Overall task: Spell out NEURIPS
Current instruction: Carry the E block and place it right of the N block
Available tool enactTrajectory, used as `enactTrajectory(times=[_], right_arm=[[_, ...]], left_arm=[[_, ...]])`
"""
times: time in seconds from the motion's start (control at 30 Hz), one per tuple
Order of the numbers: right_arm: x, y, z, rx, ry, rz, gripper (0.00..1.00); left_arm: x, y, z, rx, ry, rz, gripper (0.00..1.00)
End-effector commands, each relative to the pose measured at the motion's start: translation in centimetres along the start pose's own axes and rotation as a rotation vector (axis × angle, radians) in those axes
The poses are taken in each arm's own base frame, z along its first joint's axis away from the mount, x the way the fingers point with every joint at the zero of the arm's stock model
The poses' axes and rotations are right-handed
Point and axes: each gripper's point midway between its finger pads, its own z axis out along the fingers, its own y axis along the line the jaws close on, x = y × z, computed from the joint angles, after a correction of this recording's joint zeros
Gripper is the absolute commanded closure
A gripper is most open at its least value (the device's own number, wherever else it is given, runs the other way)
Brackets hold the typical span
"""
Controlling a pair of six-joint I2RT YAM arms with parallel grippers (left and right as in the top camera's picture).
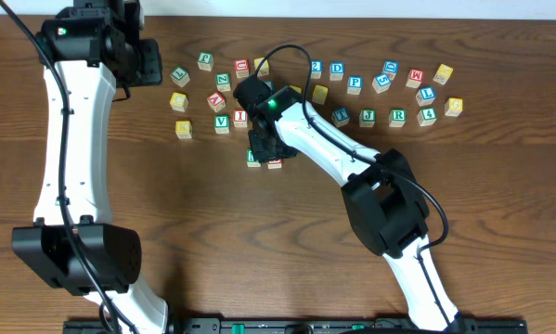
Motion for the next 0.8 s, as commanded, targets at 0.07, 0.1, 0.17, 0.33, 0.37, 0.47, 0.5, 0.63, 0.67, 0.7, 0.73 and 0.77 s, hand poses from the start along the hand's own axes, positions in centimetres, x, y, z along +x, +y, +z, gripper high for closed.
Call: enactTrajectory(times=[0.07, 0.1, 0.17, 0.33, 0.37, 0.47, 0.5, 0.63, 0.67, 0.7, 0.73, 0.77], right_arm=[[-1.3, 0.3, -1.2, -0.021, -0.035, 0.015, 0.62], [-1.5, 0.2, -1.6, -0.024, -0.042, 0.019, 0.62], [-2.0, -0.2, -2.6, -0.03, -0.058, 0.03, 0.62], [-2.7, -1.7, -5.7, -0.04, -0.09, 0.059, 0.62], [-2.8, -2.1, -6.1, -0.04, -0.094, 0.059, 0.62], [-2.3, -3.4, -6.5, -0.022, -0.064, 0.078, 0.59], [-2.0, -3.7, -6.3, -0.015, -0.047, 0.082, 0.6], [-0.9, -4.3, -5.3, 0.007, 0.001, 0.084, 0.62], [-0.7, -4.3, -5.2, 0.01, 0.006, 0.083, 0.62], [-0.5, -4.3, -4.9, 0.012, 0.012, 0.081, 0.62], [-0.2, -4.2, -4.2, 0.014, 0.017, 0.077, 0.63], [-0.1, -4.2, -4.0, 0.014, 0.017, 0.076, 0.63]], left_arm=[[-0.4, 0.0, -0.4, -0.006, -0.013, -0.001, 0.58], [-0.4, 0.0, -0.4, -0.006, -0.013, -0.001, 0.58], [-0.4, 0.0, -0.4, -0.006, -0.013, -0.001, 0.57], [-0.4, 0.0, -0.4, -0.006, -0.013, -0.001, 0.58], [-0.4, 0.0, -0.4, -0.006, -0.013, -0.001, 0.57], [-0.4, 0.0, -0.4, -0.006, -0.013, -0.001, 0.58], [-0.4, 0.0, -0.4, -0.006, -0.013, -0.001, 0.58], [-0.4, 0.0, -0.4, -0.006, -0.013, -0.001, 0.58], [-0.4, 0.0, -0.4, -0.006, -0.013, -0.001, 0.58], [-0.4, 0.0, -0.4, -0.006, -0.013, -0.001, 0.57], [-0.4, 0.0, -0.4, -0.006, -0.013, -0.001, 0.57], [-0.4, 0.0, -0.4, -0.006, -0.013, -0.001, 0.58]])
